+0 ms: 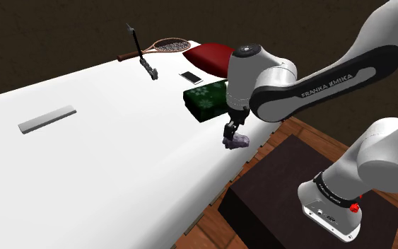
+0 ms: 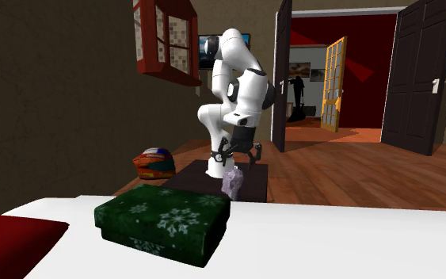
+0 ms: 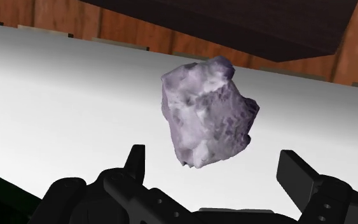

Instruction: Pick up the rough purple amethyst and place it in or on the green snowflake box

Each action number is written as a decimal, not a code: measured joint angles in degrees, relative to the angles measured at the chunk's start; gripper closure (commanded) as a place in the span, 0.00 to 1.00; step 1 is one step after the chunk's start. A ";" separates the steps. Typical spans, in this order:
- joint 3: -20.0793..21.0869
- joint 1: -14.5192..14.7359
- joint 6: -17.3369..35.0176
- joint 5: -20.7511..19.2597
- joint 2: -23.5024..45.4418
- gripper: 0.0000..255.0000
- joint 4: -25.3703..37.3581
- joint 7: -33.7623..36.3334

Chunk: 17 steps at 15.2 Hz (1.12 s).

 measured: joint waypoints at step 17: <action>0.36 -1.08 6.83 -3.26 5.04 1.00 -2.09 2.46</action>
